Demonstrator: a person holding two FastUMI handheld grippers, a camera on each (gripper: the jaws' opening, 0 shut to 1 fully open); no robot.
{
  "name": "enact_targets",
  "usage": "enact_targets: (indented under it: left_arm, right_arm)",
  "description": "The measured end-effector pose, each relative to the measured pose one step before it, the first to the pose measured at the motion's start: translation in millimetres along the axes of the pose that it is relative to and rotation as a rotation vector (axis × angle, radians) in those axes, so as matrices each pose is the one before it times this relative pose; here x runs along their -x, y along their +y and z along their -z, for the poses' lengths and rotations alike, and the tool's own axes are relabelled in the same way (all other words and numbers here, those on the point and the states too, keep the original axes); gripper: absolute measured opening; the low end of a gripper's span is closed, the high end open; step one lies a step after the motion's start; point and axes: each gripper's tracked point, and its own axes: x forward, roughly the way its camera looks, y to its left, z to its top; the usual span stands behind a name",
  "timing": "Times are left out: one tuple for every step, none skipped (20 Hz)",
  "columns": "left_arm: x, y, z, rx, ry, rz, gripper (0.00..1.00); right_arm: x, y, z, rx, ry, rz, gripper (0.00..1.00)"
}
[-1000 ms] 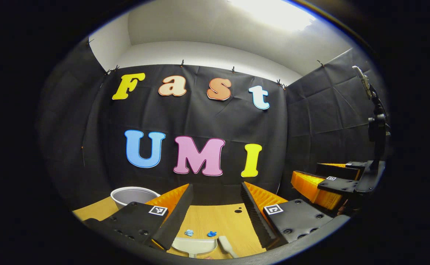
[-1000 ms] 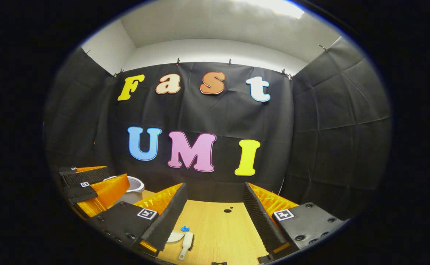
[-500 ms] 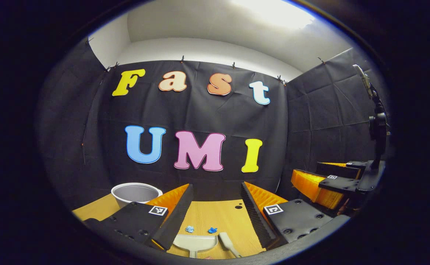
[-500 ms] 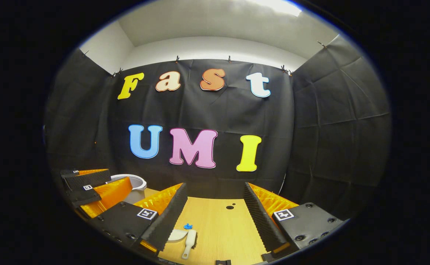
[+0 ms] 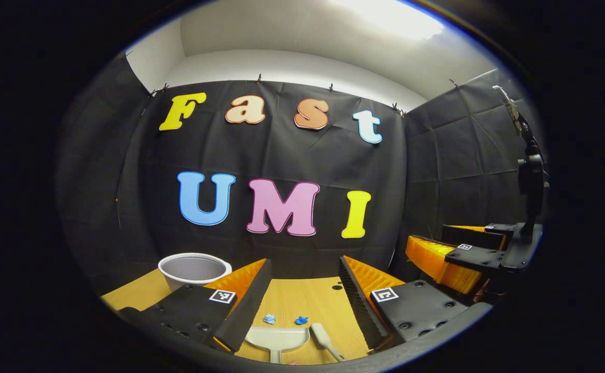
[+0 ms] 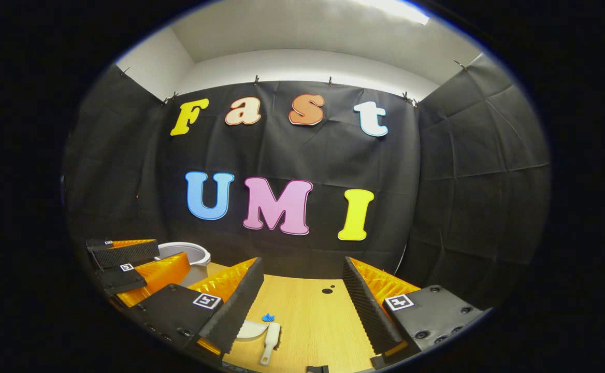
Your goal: Pick up the small broom and dustpan from the desktop, sweep the trash into the dustpan with the broom, and then empty the trash into the garbage bin.
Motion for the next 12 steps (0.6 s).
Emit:
enact_targets:
  left_arm:
    - [-0.78, 0.94, 0.09, 0.00155, 0.00115, -0.00004, 0.78]
    - [0.4, 0.21, -0.26, 0.0016, 0.00049, 0.00238, 0.78]
    - [-0.71, 0.05, 1.21, -0.00026, 0.00049, 0.00035, 0.78]
    - [-0.46, 1.61, 0.34, -0.00207, 0.00119, -0.0023, 0.78]
    - [-0.89, 2.25, 1.02, -0.00401, 0.00249, -0.0019, 0.78]
    - [-0.51, 2.43, 0.57, -0.00503, 0.00418, -0.00481, 0.78]
    - [-0.7, 2.87, 3.37, -0.0037, 0.0065, -0.00795, 0.77]
    - [-0.93, 2.8, 3.0, 0.00028, 0.0079, -0.0065, 0.77]
    - [-2.84, 2.49, 4.71, 0.00316, 0.01207, -0.00355, 0.77]
    - [-3.07, 2.38, 6.89, 0.00272, 0.02259, -0.0028, 0.77]
    - [-2.71, 3.92, 9.89, 0.01123, 0.025, -0.00668, 0.78]
    - [-4.37, 4.49, 12.93, 0.02368, 0.03717, -0.00639, 0.78]
  right_arm:
    - [-1.88, 2.88, 1.85, 0.00038, 0.00268, -0.00424, 0.98]
    - [-1.3, 3.68, 1.17, -0.00122, 0.00421, -0.00389, 0.99]
    - [-0.59, 3.17, 1.5, -0.00225, 0.00392, -0.0054, 0.98]
    - [-1.67, 2.55, 1.24, -0.00193, 0.00337, -0.00371, 0.99]
    - [-2.25, 1.55, 2.86, -0.00041, 0.0055, -0.00272, 0.98]
    - [-2.41, 1.65, 2.11, -0.00045, 0.00664, -0.00128, 0.99]
    - [-2.23, 0.94, 2.54, 0.0007, 0.00782, -0.00029, 0.99]
    - [-2.6, 0.85, 3.41, 0.0009, 0.01011, 0.00092, 0.99]
    - [-3.63, 1.91, 3.29, -0.00013, 0.01092, -0.00041, 0.99]
    - [-3.29, 2.22, 4.73, -0.00158, 0.01482, -0.00204, 0.99]
    - [-4.69, 3.37, 6.24, -0.0016, 0.01628, -0.00329, 0.99]
    - [-4.75, 3.53, 7.62, -0.00115, 0.01935, -0.00109, 0.99]
